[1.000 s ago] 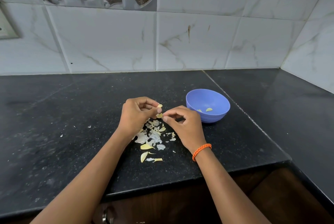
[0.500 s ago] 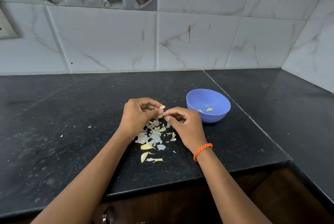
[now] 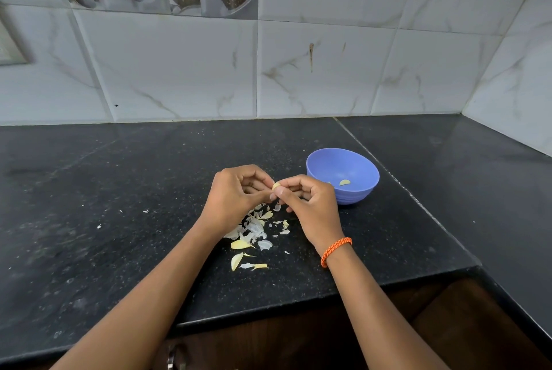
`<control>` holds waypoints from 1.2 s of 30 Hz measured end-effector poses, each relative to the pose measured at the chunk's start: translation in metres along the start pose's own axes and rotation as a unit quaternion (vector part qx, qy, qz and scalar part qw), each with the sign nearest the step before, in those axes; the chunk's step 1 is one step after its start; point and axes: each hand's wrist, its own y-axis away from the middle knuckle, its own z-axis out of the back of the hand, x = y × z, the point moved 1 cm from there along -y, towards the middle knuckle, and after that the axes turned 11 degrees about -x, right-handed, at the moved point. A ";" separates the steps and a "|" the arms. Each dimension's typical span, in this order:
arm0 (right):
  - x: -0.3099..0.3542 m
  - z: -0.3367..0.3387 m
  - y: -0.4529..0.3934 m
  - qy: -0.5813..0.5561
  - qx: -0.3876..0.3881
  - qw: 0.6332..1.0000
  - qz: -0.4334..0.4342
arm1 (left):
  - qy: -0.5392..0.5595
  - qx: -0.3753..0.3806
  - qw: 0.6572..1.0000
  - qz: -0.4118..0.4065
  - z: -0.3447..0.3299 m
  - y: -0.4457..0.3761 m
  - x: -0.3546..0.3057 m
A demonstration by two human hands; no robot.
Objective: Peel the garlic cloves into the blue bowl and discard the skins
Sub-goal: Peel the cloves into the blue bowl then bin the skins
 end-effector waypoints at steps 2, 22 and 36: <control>-0.001 0.001 0.000 0.002 -0.008 1.000 0.000 | -0.017 0.005 1.000 -0.011 -0.001 0.001 0.000; 0.001 -0.003 0.002 -0.004 -0.028 0.999 0.018 | -0.151 -0.054 0.980 -0.119 -0.003 0.003 0.005; 0.002 -0.005 0.003 0.062 -0.039 0.995 0.072 | -0.244 -0.065 0.954 -0.163 -0.009 0.010 -0.005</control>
